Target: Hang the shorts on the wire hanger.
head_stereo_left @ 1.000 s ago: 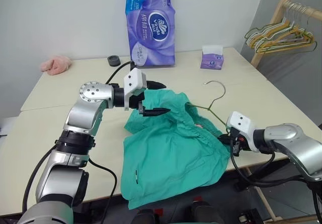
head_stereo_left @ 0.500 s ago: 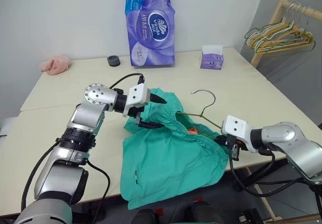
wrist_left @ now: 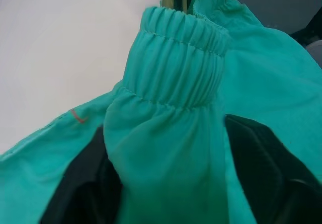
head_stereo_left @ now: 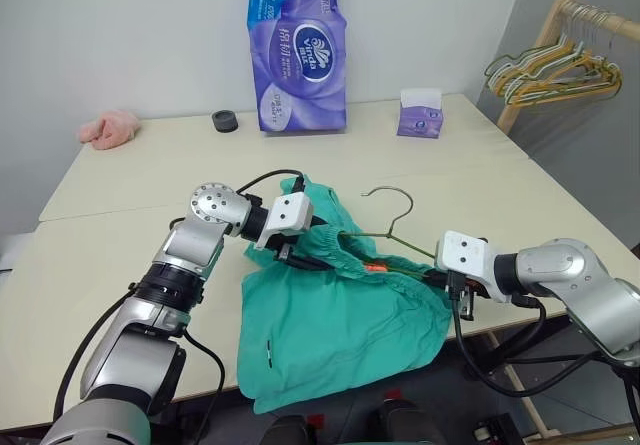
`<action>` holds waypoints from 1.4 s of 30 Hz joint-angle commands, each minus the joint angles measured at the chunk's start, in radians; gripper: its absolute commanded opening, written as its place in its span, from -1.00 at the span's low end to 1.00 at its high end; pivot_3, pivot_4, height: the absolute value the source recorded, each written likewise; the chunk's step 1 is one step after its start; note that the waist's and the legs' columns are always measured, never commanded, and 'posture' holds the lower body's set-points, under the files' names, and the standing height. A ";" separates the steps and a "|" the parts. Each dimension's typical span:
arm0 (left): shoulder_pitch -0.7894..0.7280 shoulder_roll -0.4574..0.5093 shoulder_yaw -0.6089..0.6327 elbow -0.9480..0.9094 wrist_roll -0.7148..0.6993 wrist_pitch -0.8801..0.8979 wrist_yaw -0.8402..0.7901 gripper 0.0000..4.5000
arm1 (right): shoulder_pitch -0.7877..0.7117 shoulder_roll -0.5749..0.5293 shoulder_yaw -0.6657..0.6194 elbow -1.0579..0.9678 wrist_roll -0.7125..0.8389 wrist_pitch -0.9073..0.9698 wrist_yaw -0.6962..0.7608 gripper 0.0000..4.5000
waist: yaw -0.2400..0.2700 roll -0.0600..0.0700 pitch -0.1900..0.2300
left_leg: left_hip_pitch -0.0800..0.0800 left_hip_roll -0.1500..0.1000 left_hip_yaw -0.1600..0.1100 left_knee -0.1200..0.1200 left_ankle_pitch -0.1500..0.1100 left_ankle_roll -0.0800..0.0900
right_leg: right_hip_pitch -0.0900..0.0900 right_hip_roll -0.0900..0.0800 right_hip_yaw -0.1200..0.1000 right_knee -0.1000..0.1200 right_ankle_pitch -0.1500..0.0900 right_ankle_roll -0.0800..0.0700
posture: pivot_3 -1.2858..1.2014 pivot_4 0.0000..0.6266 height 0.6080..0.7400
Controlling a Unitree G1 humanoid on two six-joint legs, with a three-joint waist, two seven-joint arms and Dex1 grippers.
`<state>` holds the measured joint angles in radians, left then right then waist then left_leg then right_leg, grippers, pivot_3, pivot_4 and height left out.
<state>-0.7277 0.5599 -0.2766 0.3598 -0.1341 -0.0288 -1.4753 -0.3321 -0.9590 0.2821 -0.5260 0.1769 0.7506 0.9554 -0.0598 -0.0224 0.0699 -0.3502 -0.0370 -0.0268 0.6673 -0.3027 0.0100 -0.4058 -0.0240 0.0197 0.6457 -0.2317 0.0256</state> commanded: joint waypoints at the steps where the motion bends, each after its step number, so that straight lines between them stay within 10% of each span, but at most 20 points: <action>1: 0.004 -0.017 -0.010 -0.022 -0.007 -0.005 -0.006 -0.17 | -0.039 0.017 -0.011 -0.050 0.004 -0.021 0.005 -1.00 | 0.000 0.000 0.000 | 0.000 0.000 0.000 0.000 0.000 0.000 | 0.000 0.000 0.000 0.000 0.000 0.000 | -0.09 -0.87 1.00; 7: 0.020 -0.026 -0.010 -0.038 -0.007 0.004 0.005 -0.99 | -0.044 0.021 -0.011 -0.048 0.003 -0.037 0.015 -1.00 | 0.000 0.000 0.000 | 0.000 0.000 0.000 0.000 0.000 0.000 | 0.000 0.000 0.000 0.000 0.000 0.000 | -0.09 -0.89 1.00; 17: 0.035 -0.023 -0.007 -0.061 -0.006 0.018 0.012 -0.99 | -0.049 0.025 -0.008 -0.035 -0.026 -0.079 0.037 -1.00 | 0.003 0.000 0.000 | 0.000 0.000 0.000 0.001 0.000 0.000 | 0.000 0.000 0.000 0.000 0.000 0.000 | -0.06 -0.92 1.00; 32: 0.056 -0.021 -0.005 -0.092 -0.004 0.040 0.022 -1.00 | 0.074 -0.205 -0.209 0.032 -0.018 -0.186 0.160 0.99 | 0.010 0.000 -0.001 | -0.005 0.000 -0.003 0.010 -0.002 0.002 | 0.000 0.000 -0.003 0.001 0.001 0.000 | -0.07 -0.93 1.00; 42: 0.053 -0.031 -0.003 -0.082 -0.008 0.040 0.030 -1.00 | 0.301 -0.246 -0.540 0.047 0.018 -0.150 0.155 0.99 | 0.008 0.001 -0.001 | -0.006 0.000 -0.002 0.011 -0.002 0.002 | 0.000 0.000 -0.002 0.001 0.001 0.001 | -0.11 -0.89 1.00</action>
<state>-0.6605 0.5296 -0.2877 0.2992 -0.1318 0.0161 -1.4507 -0.0405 -1.1927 -0.1967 -0.4665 0.1982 0.5984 1.1136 -0.0522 -0.0218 0.0691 -0.3560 -0.0368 -0.0290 0.6780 -0.3052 0.0125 -0.4056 -0.0242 0.0177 0.6469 -0.2310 0.0263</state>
